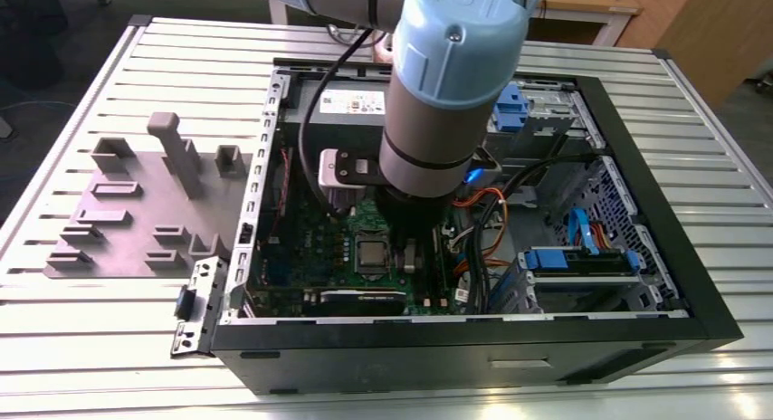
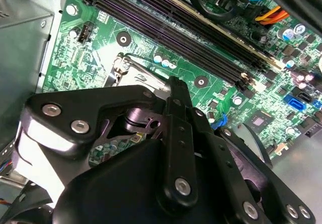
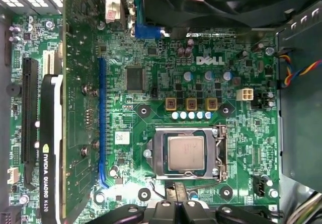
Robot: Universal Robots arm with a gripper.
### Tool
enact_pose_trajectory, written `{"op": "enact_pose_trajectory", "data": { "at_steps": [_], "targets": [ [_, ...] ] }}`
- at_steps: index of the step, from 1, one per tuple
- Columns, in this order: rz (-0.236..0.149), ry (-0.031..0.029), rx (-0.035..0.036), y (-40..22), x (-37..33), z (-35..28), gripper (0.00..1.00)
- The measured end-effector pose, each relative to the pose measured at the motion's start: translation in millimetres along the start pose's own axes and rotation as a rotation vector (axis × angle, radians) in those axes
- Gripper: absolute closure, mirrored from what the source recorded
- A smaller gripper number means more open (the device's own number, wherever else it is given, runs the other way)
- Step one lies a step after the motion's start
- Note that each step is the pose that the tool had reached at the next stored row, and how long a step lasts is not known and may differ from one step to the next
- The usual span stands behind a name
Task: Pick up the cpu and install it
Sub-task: 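Install the first cpu locking lever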
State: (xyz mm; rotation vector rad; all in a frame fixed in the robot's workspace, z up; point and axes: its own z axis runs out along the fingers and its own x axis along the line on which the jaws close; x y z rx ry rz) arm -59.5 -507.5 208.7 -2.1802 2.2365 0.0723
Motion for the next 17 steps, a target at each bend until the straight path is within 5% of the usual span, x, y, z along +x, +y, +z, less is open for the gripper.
{"op": "enact_pose_trajectory", "data": {
  "at_steps": [17],
  "targets": [
    [-0.022,0.0006,-0.0019,-0.3,5.2,11.1,0.89]
  ]
}}
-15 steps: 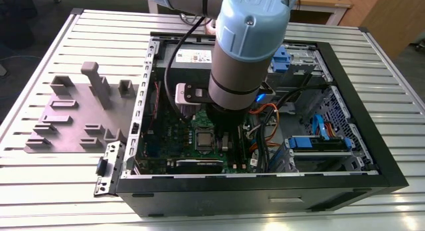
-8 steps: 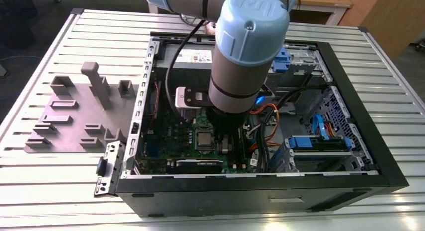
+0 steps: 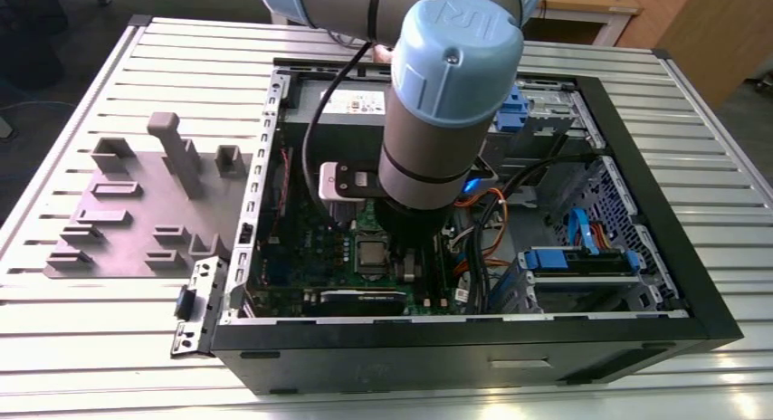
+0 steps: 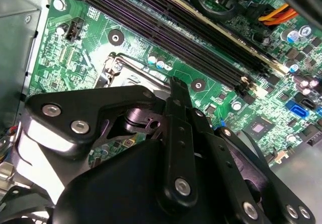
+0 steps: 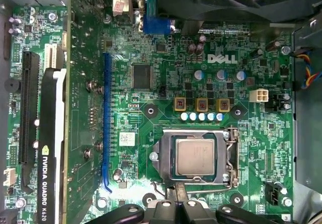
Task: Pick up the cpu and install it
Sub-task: 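Install the first cpu locking lever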
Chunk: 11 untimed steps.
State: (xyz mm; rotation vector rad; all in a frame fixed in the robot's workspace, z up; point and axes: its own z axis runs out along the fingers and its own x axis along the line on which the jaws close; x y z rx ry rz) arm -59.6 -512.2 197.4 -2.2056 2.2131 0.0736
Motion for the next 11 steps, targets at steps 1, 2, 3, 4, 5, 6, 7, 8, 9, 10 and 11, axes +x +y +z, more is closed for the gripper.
{"op": "enact_pose_trajectory", "data": {
  "at_steps": [1,2,3,4,5,6,7,8,9,10,11],
  "targets": [
    [-0.001,0.0000,0.0000,0.0,0.1,0.4,0.89],
    [-0.001,-0.0001,0.0000,0.0,0.2,0.8,0.89],
    [-0.002,-0.0002,0.0000,-0.1,0.3,1.2,0.89],
    [-0.002,-0.0001,0.0000,-0.1,0.3,1.7,0.89],
    [-0.003,-0.0002,-0.0001,-0.1,0.4,2.1,0.89],
    [-0.003,-0.0001,0.0000,-0.1,0.4,2.7,0.89],
    [-0.004,-0.0001,-0.0001,-0.1,0.5,3.3,0.89],
    [-0.004,0.0000,-0.0002,-0.1,0.5,3.7,0.89],
    [-0.005,0.0001,-0.0002,-0.1,0.6,3.9,0.89],
    [-0.006,0.0001,-0.0002,-0.2,0.7,4.5,0.89],
    [-0.006,0.0000,-0.0002,-0.3,0.7,4.7,0.89]
  ]
}}
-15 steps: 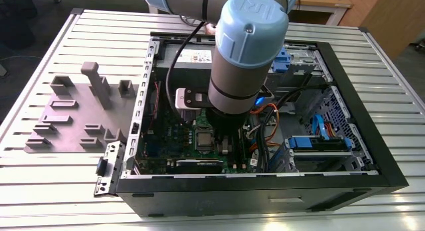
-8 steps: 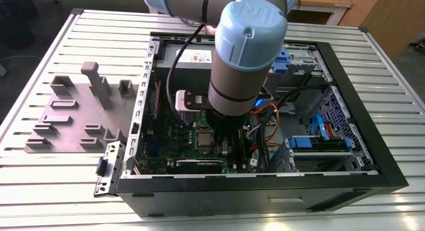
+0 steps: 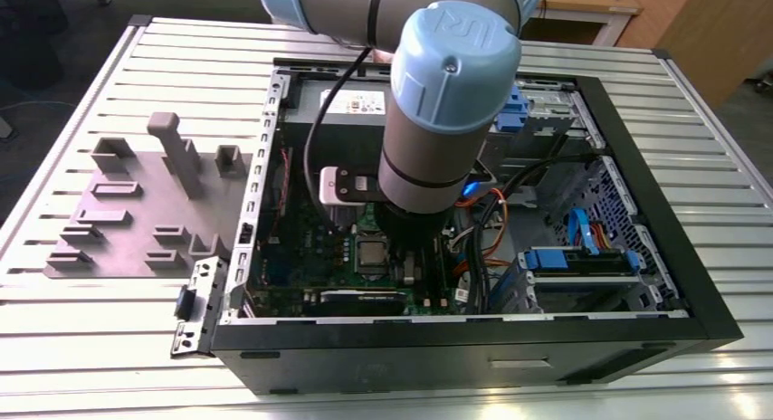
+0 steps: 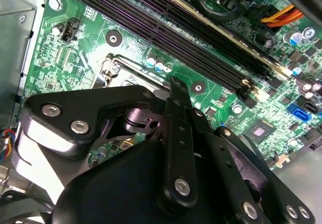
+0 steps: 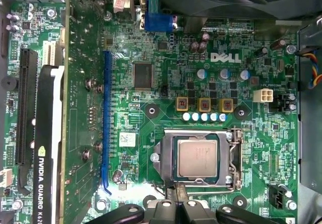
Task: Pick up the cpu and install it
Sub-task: 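Install the first cpu locking lever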
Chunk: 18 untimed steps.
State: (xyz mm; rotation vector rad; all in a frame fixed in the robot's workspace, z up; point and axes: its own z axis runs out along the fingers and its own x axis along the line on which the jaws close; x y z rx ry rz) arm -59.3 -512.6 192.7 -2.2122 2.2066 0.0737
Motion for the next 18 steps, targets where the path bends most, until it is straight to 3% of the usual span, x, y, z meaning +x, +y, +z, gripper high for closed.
{"op": "enact_pose_trajectory", "data": {
  "at_steps": [18],
  "targets": [
    [-0.003,-0.0004,0.0003,-5.3,0.1,3.3,0.89]
  ]
}}
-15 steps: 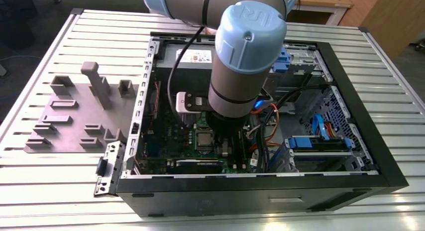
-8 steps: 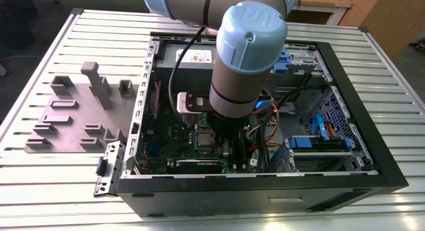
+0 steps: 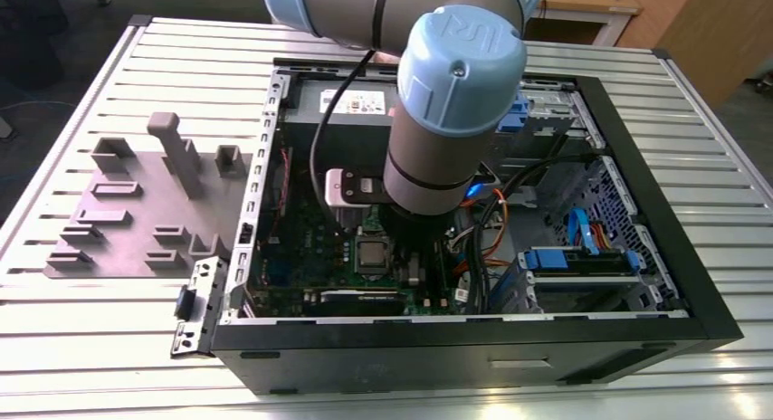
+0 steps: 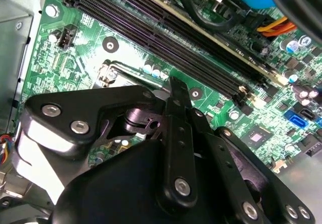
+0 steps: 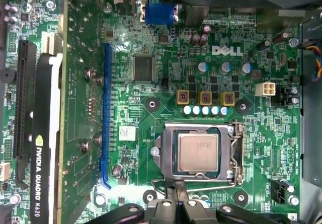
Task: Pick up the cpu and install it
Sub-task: 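Install the first cpu locking lever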
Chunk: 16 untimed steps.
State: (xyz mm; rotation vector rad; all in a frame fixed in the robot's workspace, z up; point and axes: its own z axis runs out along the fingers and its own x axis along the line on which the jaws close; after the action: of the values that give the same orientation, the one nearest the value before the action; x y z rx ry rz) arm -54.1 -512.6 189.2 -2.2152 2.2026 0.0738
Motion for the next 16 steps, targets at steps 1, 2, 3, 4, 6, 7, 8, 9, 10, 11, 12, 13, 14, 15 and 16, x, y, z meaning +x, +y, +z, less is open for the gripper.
{"op": "enact_pose_trajectory", "data": {
  "at_steps": [1,2,3,4,6,7,8,9,10,11,12,13,14,15,16],
  "targets": [
    [0.000,0.0001,-0.0003,-0.2,0.0,0.1,0.89],
    [0.000,0.0003,-0.0004,-0.4,0.0,0.1,0.89],
    [0.000,0.0004,-0.0004,-0.4,0.0,0.1,0.89],
    [0.000,0.0004,-0.0004,-0.4,0.0,0.2,0.89],
    [-0.001,-0.0021,-0.0005,-0.4,0.1,0.2,0.89],
    [-0.001,-0.0031,-0.0003,-0.4,0.0,0.2,0.89],
    [-0.001,-0.0038,-0.0004,-0.3,0.0,0.0,0.89],
    [-0.001,-0.0043,-0.0003,-0.2,0.0,-0.8,0.89],
    [-0.001,-0.0049,-0.0003,-0.1,-0.2,-2.0,0.89],
    [-0.001,-0.0047,-0.0001,-0.1,-0.2,-3.7,0.89],
    [-0.001,-0.0039,-0.0004,0.0,-0.2,-5.8,0.89],
    [-0.001,-0.0041,-0.0004,0.0,-0.3,-7.6,0.89],
    [-0.001,-0.0045,-0.0004,0.1,-0.4,-9.6,0.89],
    [-0.001,-0.0046,-0.0004,0.1,-0.5,-12.1,0.89],
    [-0.001,-0.0049,-0.0004,0.2,-0.6,-14.8,0.89]
  ]
}}
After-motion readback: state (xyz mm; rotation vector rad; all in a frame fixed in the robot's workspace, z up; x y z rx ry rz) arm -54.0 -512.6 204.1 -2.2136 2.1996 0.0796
